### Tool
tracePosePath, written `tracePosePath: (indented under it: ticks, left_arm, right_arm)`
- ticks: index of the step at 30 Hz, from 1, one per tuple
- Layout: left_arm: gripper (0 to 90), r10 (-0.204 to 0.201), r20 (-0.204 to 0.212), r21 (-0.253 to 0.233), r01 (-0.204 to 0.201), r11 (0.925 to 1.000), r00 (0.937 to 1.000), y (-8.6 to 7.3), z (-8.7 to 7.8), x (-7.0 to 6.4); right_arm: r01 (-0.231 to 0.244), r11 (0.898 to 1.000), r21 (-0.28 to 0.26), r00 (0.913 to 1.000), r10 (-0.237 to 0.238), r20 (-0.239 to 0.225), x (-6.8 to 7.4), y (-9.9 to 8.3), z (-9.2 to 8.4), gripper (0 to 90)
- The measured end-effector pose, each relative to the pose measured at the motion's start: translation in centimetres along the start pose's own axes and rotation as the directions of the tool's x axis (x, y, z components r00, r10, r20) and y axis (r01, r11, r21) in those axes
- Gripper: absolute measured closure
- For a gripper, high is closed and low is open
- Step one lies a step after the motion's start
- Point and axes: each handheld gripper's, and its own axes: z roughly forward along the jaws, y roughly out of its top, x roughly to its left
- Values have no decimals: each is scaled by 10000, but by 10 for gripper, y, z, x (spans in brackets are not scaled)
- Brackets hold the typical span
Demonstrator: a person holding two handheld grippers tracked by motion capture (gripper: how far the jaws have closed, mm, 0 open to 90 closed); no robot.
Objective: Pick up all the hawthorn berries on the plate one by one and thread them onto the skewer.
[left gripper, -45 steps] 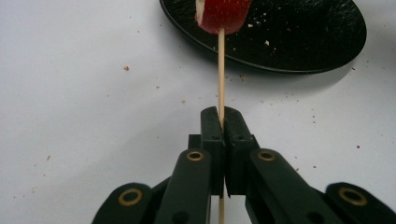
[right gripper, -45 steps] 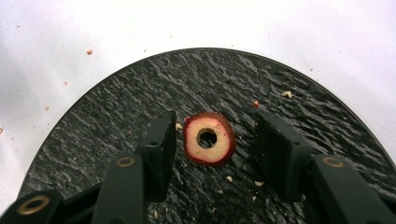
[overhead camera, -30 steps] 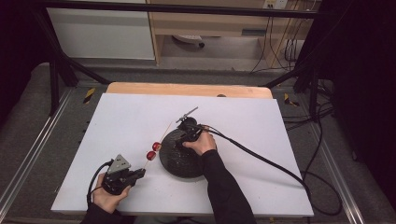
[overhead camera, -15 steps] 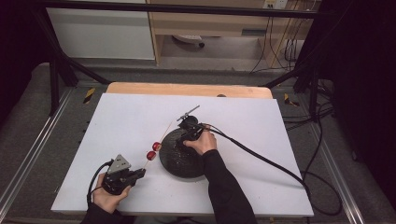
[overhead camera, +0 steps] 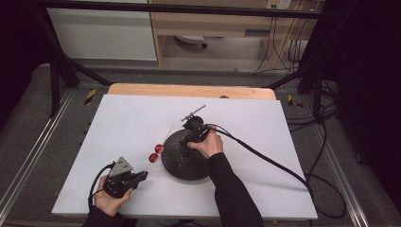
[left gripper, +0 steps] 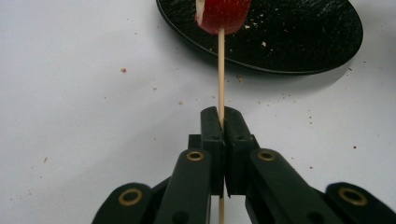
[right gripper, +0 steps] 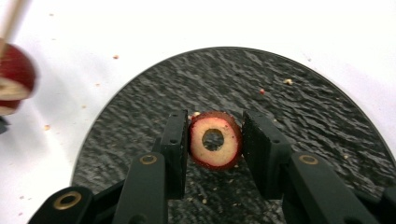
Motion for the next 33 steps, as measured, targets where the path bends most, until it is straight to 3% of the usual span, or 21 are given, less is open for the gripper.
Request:
tracePosePath:
  ticks: [9, 22, 28, 33]
  left_arm:
    - [882, 17, 0, -38, -17, 10000, 10000, 0, 0, -1]
    - [882, 85, 35, -47, -85, 10000, 10000, 0, 0, -3]
    - [882, 109, 50, -66, -109, 9999, 9999, 0, 0, -4]
    - [882, 112, 55, -99, -111, 9999, 9999, 0, -1, -5]
  right_arm:
    - [-173, 9985, -512, 9994, 157, -317, 2, -11, -9, 627]
    - [-513, 9844, -1684, 9955, 370, -872, 3, -36, -26, 627]
    - [-769, 9692, -2342, 9918, 502, -1177, 7, -46, -31, 627]
    - [-1267, 9391, -3193, 9839, 782, -1605, 10, -58, -31, 627]
